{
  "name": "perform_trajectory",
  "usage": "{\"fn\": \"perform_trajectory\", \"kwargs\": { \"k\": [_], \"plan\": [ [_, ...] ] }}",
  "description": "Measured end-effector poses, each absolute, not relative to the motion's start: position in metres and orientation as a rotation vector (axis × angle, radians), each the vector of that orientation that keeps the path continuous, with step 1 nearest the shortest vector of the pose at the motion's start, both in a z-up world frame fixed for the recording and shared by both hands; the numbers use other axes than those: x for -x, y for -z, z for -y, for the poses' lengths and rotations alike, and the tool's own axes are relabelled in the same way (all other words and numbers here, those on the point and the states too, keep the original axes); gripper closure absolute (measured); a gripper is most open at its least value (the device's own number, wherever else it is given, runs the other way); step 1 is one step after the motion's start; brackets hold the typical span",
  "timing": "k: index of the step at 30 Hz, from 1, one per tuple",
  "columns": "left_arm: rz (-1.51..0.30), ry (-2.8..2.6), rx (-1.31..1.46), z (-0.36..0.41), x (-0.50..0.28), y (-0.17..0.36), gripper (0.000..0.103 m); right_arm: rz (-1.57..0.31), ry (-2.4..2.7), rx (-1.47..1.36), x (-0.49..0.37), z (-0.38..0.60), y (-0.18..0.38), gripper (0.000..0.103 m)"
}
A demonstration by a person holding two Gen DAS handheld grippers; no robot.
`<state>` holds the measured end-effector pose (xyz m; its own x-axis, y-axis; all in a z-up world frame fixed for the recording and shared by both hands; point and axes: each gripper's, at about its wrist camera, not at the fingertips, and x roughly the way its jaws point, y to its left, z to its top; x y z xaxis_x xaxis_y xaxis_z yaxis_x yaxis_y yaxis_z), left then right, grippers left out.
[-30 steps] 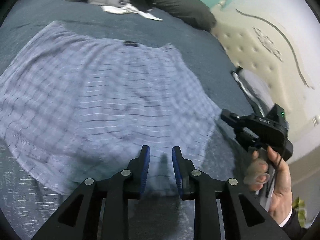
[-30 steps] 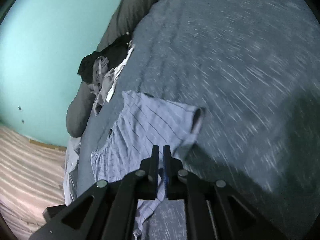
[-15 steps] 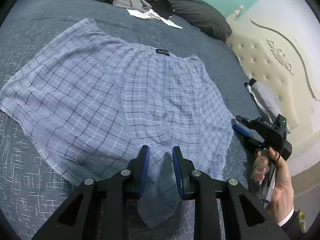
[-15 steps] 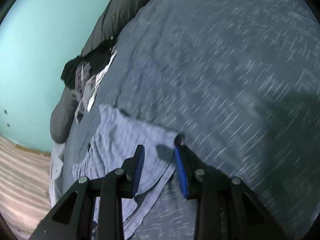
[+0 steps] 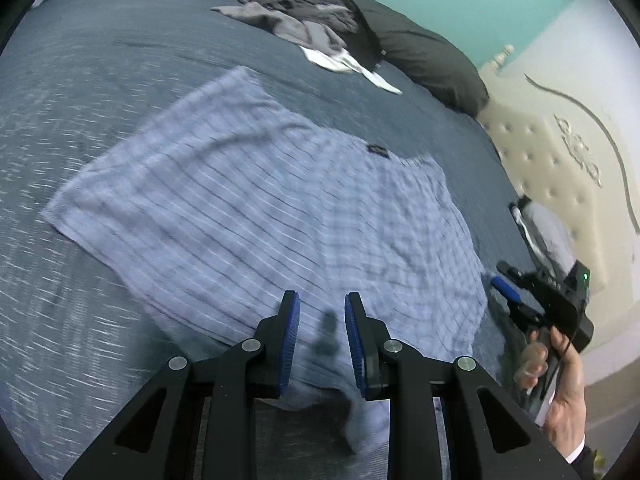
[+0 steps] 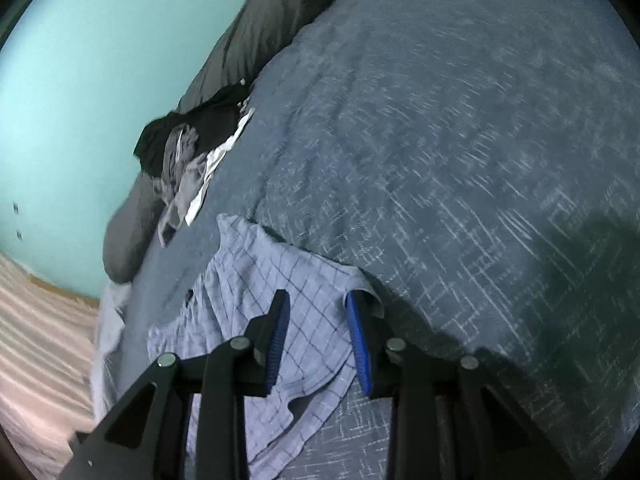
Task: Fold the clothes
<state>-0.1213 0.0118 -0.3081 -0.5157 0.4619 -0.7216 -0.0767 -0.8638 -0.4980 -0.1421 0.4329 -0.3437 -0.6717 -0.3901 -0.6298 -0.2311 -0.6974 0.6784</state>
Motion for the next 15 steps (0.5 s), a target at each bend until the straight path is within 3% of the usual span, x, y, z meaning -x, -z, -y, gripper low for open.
{"fn": "perform_trajectory", "kwargs": {
  "k": [8, 15],
  "plan": [
    [0.682, -2.516, 1.334, 0.037, 0.128, 0.307, 0.076, 1.081, 2.672, -1.332, 0.138, -0.435, 0.346, 0.075],
    [0.717, -2.683, 1.310, 0.088, 0.131, 0.302, 0.064, 1.091, 2.602, -1.207, 0.142, -0.416, 0.333, 0.075]
  ]
}}
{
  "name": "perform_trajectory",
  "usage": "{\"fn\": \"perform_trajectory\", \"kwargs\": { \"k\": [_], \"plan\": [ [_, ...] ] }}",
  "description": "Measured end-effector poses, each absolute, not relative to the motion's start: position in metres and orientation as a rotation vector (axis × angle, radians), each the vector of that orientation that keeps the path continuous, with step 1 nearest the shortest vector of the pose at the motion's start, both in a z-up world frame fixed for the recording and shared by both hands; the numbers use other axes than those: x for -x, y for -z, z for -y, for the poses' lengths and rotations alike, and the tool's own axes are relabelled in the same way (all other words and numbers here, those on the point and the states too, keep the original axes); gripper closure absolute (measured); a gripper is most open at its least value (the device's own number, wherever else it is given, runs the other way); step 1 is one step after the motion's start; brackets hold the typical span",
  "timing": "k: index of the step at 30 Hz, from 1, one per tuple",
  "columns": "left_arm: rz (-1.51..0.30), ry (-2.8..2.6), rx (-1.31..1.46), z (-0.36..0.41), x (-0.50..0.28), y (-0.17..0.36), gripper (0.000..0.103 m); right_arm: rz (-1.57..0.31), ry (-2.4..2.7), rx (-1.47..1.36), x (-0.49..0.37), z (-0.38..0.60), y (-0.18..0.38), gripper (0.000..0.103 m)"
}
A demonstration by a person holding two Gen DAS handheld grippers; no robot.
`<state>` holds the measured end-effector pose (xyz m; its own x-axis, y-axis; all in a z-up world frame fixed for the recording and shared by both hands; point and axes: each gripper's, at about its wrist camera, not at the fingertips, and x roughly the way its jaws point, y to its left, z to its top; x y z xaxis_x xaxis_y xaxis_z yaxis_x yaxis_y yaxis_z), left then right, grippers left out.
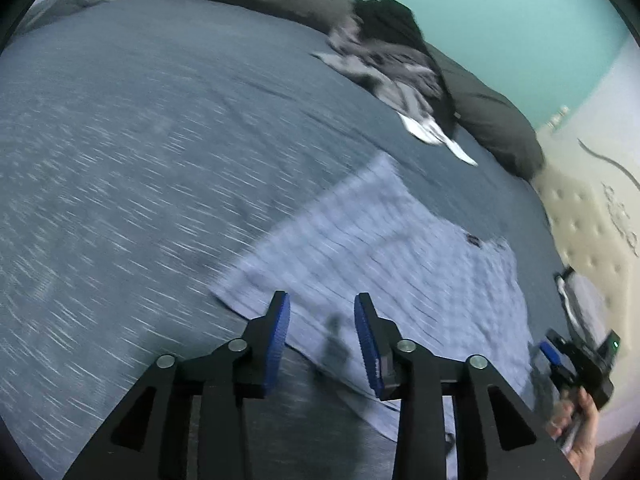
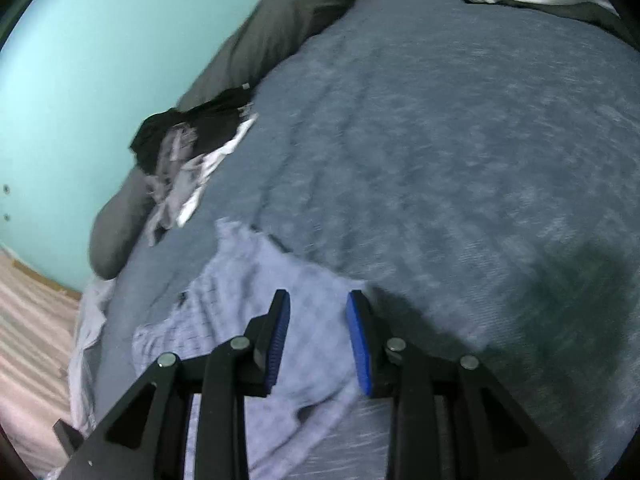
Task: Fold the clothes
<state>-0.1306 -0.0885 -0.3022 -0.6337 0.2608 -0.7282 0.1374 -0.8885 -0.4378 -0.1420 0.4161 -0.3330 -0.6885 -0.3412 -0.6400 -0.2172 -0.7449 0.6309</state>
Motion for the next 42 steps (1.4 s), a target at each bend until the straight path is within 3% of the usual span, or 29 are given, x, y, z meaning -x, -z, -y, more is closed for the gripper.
{"fn": "perform_trajectory", "kwargs": {
  "k": [15, 17, 18, 19, 22, 31, 42],
  "plan": [
    [0.719, -2.750, 1.364, 0.129, 0.139, 0.324, 0.065, 1.117, 2.546, -1.237, 0.162, -0.377, 0.342, 0.075],
    [0.707, -2.740, 1.355, 0.126, 0.142, 0.323, 0.073, 1.125, 2.537, -1.242, 0.166, -0.373, 0.343, 0.075],
    [0.705, -2.725, 1.355, 0.125, 0.142, 0.323, 0.087, 1.127, 2.535, -1.243, 0.167, -0.371, 0.344, 0.075],
    [0.704, -2.710, 1.356, 0.124, 0.142, 0.323, 0.095, 1.128, 2.534, -1.243, 0.169, -0.369, 0.344, 0.075],
    [0.707, -2.685, 1.347, 0.123, 0.141, 0.322, 0.099, 1.133, 2.520, -1.242, 0.173, -0.363, 0.346, 0.075],
    [0.716, -2.710, 1.249, 0.126, 0.128, 0.300, 0.100, 1.148, 2.508, -1.256, 0.178, -0.356, 0.350, 0.073],
    [0.852, -2.674, 1.331, 0.137, 0.126, 0.321, 0.100, 1.165, 2.501, -1.259, 0.176, -0.358, 0.352, 0.073]
  ]
}}
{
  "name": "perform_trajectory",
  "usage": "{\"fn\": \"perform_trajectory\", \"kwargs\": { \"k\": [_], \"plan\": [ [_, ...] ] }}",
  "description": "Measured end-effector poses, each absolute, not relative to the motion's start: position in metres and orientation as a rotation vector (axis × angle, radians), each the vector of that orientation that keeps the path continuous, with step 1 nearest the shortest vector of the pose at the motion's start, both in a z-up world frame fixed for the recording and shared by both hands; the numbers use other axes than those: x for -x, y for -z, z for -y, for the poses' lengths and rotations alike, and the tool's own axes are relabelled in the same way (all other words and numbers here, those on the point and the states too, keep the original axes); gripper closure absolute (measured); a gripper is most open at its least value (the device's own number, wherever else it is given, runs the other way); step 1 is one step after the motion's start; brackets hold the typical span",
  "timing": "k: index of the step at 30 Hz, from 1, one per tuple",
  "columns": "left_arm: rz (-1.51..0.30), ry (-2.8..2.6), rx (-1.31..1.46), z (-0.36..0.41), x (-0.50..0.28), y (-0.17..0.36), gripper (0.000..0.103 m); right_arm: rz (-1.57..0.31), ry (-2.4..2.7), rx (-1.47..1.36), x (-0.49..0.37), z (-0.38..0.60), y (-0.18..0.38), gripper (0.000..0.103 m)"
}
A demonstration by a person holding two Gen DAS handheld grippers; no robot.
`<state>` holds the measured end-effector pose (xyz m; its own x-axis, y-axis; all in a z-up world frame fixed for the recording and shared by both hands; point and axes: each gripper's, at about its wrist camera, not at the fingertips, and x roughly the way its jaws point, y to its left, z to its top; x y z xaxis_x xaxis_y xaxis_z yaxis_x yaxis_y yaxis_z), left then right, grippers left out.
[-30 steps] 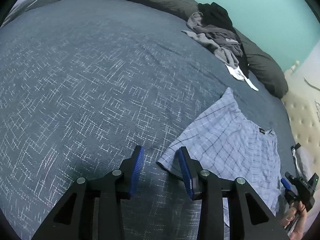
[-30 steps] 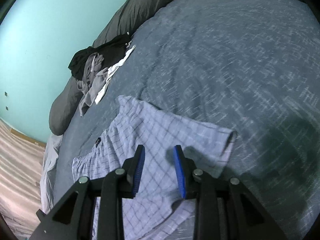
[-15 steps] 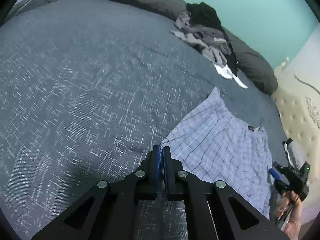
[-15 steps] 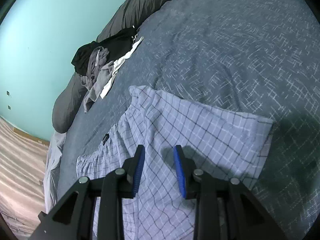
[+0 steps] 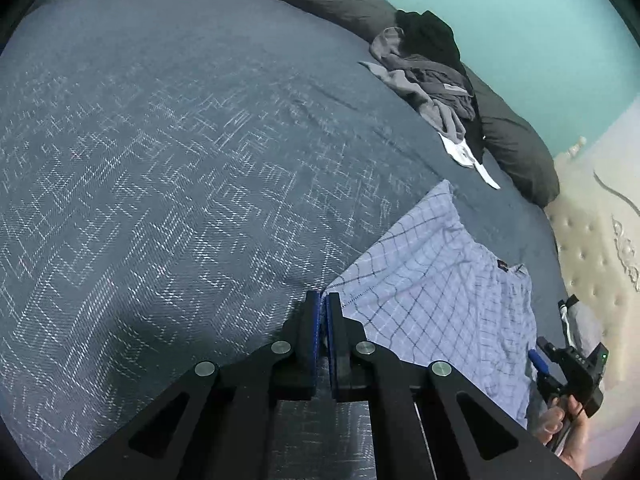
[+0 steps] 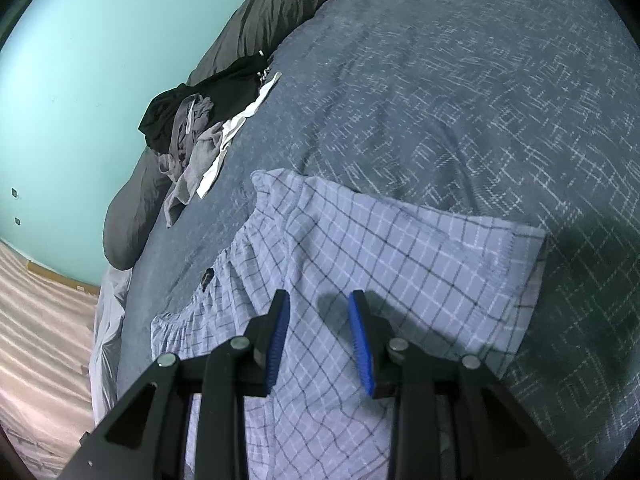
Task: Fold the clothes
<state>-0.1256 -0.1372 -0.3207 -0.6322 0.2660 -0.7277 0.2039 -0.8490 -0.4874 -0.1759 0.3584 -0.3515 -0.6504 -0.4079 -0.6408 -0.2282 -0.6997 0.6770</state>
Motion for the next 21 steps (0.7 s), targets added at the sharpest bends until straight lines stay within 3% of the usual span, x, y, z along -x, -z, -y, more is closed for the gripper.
{"fn": "perform_trajectory", "kwargs": {
  "k": [11, 14, 16, 17, 21],
  "plan": [
    [0.813, -2.688, 1.321, 0.136, 0.128, 0.314, 0.097, 1.184, 2.488, -1.256, 0.174, -0.360, 0.353, 0.073],
    [0.755, -2.739, 1.277, 0.136, 0.124, 0.293, 0.090, 1.192, 2.482, -1.253, 0.174, -0.362, 0.353, 0.073],
    [0.748, -2.742, 1.250, 0.136, 0.128, 0.281, 0.066, 1.205, 2.478, -1.245, 0.174, -0.364, 0.352, 0.073],
    [0.749, -2.738, 1.241, 0.135, 0.131, 0.277, 0.062, 1.211, 2.475, -1.240, 0.174, -0.365, 0.351, 0.073],
    [0.714, -2.680, 1.269, 0.117, 0.170, 0.264, 0.061, 1.201, 2.465, -1.224, 0.176, -0.365, 0.347, 0.073]
  ]
}}
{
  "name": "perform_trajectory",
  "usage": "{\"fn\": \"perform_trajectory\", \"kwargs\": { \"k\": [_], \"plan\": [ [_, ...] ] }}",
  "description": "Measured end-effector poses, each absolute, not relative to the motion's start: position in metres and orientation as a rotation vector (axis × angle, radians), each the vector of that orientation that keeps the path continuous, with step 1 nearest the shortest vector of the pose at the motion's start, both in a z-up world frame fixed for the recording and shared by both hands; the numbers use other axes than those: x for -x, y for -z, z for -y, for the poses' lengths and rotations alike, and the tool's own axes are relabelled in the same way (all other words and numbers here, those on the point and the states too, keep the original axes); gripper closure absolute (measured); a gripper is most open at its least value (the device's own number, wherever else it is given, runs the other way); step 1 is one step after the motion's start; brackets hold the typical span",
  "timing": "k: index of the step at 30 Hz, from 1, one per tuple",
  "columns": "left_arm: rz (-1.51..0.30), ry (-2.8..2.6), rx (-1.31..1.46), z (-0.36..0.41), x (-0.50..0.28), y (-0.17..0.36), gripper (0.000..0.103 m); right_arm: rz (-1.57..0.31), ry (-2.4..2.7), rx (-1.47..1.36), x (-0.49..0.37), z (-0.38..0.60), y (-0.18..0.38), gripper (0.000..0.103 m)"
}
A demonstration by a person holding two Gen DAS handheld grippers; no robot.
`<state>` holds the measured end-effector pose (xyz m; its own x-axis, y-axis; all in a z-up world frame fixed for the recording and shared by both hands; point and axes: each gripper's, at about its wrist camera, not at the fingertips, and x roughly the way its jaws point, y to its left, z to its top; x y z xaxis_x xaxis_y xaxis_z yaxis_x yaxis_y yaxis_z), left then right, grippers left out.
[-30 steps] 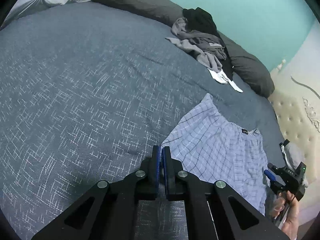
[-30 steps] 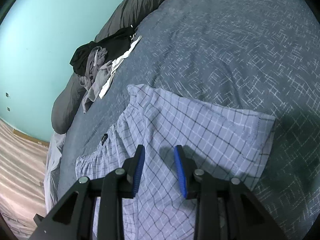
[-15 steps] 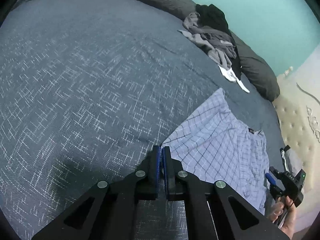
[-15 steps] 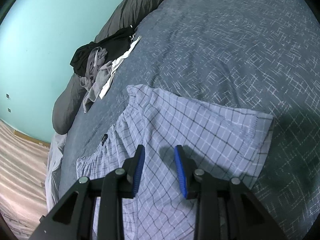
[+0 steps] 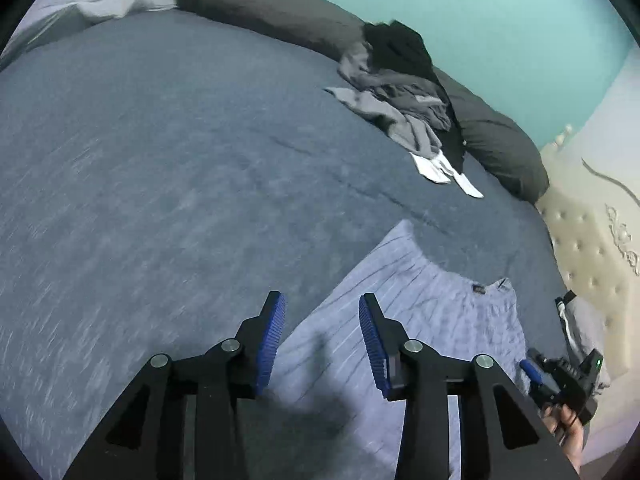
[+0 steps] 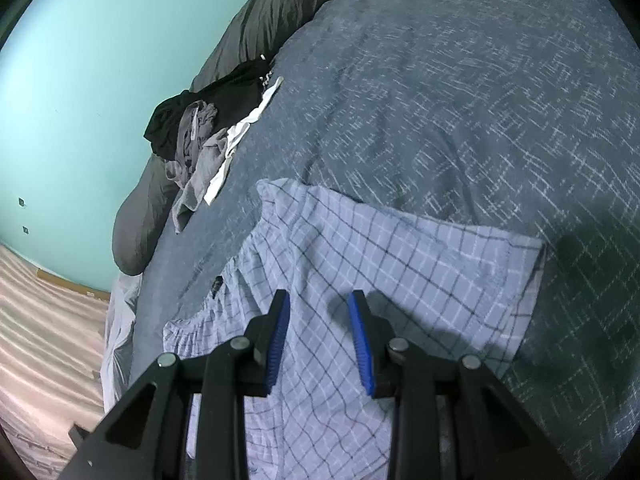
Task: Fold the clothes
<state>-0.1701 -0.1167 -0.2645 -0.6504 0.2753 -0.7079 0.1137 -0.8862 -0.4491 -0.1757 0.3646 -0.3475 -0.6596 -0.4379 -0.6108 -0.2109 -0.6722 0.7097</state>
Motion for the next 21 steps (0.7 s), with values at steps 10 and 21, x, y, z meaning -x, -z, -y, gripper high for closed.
{"fn": "perform_trajectory", "kwargs": {
  "k": [10, 21],
  "plan": [
    [0.607, -2.529, 1.447, 0.051, 0.285, 0.264, 0.062, 1.240, 2.415, -1.219, 0.177, -0.374, 0.350, 0.073],
    [0.582, -2.458, 1.626, 0.032, 0.335, 0.295, 0.084, 1.316, 2.414, -1.187, 0.177, -0.402, 0.348, 0.073]
  ]
}}
